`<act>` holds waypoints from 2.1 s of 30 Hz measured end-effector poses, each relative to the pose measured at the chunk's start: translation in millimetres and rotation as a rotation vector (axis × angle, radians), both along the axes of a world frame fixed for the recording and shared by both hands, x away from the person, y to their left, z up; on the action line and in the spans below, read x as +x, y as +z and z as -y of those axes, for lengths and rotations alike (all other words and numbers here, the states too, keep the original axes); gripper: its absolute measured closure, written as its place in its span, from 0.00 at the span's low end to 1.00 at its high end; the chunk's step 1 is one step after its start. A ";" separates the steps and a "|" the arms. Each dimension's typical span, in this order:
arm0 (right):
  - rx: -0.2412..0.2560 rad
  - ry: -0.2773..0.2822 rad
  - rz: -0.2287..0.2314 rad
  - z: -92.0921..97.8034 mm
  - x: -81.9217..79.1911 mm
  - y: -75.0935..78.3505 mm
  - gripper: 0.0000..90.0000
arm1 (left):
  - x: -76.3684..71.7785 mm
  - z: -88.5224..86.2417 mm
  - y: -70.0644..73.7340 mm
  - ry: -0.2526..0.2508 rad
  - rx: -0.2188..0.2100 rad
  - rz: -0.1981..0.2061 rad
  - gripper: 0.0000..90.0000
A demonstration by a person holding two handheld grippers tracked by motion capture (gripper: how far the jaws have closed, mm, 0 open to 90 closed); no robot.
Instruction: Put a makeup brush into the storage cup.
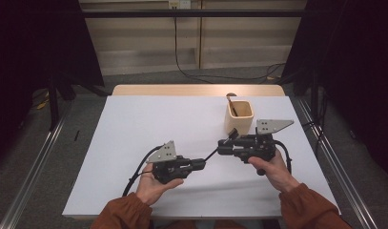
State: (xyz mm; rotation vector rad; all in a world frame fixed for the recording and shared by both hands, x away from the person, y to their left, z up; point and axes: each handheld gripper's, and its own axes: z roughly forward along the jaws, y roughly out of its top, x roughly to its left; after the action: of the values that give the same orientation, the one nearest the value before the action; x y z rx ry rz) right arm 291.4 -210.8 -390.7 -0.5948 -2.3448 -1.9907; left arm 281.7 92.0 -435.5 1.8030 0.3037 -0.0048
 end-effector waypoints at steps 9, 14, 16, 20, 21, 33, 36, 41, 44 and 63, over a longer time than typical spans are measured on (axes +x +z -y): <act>0.009 0.020 -0.017 -1.9 0.2 -2.0 0.92 | 1.2 1.1 -5.1 -0.001 0.027 0.003 0.94; 0.008 0.039 -0.022 -3.2 -0.7 -1.9 0.95 | 3.6 0.6 -7.6 0.015 0.031 0.009 0.90; 0.007 0.039 -0.020 -3.3 -1.0 -1.3 0.95 | 3.4 0.1 -8.5 0.030 0.030 0.013 0.87; 0.009 0.032 -0.018 -0.7 -1.0 -0.3 0.95 | 1.4 1.1 -7.2 0.047 0.024 0.013 0.72; 0.009 0.031 -0.018 -0.3 -1.0 0.0 0.95 | 1.8 0.7 -7.2 0.051 0.026 0.014 0.72; -0.012 0.008 -0.031 2.7 0.3 0.9 0.95 | 0.4 -6.9 1.3 0.144 -0.023 0.015 0.41; -0.017 0.002 -0.032 3.5 0.3 1.4 0.95 | 0.6 -8.2 2.2 0.179 -0.022 0.012 0.29; -0.022 -0.007 -0.043 5.2 1.2 1.0 0.95 | 4.0 -10.5 4.1 0.221 -0.020 -0.010 0.14; -0.025 -0.017 -0.047 7.1 1.9 1.4 0.95 | 5.1 -13.5 6.1 0.235 -0.027 -0.021 0.08; -0.052 -0.078 -0.052 19.2 1.3 6.2 0.95 | -0.9 -36.0 13.4 0.314 0.016 0.040 0.02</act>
State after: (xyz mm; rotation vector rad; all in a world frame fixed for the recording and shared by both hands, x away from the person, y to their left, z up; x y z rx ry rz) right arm 292.7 -230.0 -384.5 -0.7424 -2.3850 -1.9244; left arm 280.8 128.0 -422.1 1.7518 0.5566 0.2551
